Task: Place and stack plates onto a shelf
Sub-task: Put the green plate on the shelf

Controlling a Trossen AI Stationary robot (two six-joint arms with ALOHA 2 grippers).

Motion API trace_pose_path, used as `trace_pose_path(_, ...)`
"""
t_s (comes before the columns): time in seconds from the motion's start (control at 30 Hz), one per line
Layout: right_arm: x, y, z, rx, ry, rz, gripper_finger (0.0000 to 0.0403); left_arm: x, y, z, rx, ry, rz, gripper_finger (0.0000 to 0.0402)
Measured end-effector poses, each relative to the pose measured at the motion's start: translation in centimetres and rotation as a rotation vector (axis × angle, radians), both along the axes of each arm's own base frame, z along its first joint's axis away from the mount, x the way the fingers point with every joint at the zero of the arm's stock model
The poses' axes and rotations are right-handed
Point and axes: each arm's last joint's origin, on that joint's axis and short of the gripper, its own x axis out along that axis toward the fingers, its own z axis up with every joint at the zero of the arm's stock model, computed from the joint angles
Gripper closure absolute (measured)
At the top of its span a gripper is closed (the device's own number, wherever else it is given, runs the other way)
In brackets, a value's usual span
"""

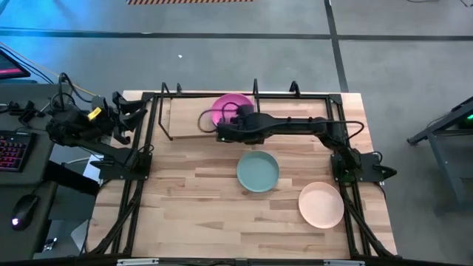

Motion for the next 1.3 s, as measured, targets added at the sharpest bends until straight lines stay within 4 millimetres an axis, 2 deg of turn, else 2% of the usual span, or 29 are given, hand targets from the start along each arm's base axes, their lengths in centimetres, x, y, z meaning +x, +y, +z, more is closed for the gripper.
trace_pose_path(0.1, 0.2, 1.7, 1.9, 0.096, 0.135, 0.379, 0.026, 0.1, 0.0, -0.2, -0.02, 0.014, -0.015, 0.0234)
trace_pose_path(0.2, -0.6, 3.8, 2.6, 0.176, 0.248, 0.594, 0.026, 0.2, -0.1, -0.4, -0.041, 0.021, -0.054, 0.0234)
trace_pose_path(0.33, -3.5, 6.3, 2.3, 0.248, 0.486, 0.666, 0.026, 0.3, -0.3, -0.6, -0.075, 0.019, -0.129, 0.0234)
trace_pose_path(0.43, -5.4, 7.6, 1.4, 0.283, 0.509, 0.71, 0.026, 0.3, -0.4, -0.7, -0.105, 0.015, -0.172, 0.0234)
trace_pose_path(0.53, -8.5, 8.5, -0.2, 0.354, 0.483, 0.723, 0.026, 0.4, -0.5, -0.7, -0.138, 0.007, -0.185, 0.0234)
trace_pose_path(0.63, -12.3, 9.0, -2.0, 0.418, 0.39, 0.722, 0.026, 0.6, -0.6, -0.9, -0.162, 0.005, -0.183, 0.0234)
trace_pose_path(0.77, -16.5, 9.0, -3.3, 0.395, 0.096, 0.793, 0.026, 1.5, -0.6, -1.8, -0.195, 0.012, -0.119, 0.0234)
trace_pose_path(0.9, -19.6, 8.3, -4.2, 0.301, -0.197, 0.85, 0.026, 3.0, -1.0, -3.6, -0.262, -0.037, -0.065, 0.0234)
trace_pose_path(1.1, -22.4, 7.1, -4.5, 0.095, -0.47, 0.854, 0.026, 5.5, -1.7, -6.8, -0.378, -0.091, -0.084, 0.0234)
trace_pose_path(1.3, -23.6, 6.6, -3.4, -0.108, -0.473, 0.916, 0.026, 6.8, -2.1, -7.6, -0.365, -0.036, -0.066, 0.0234)
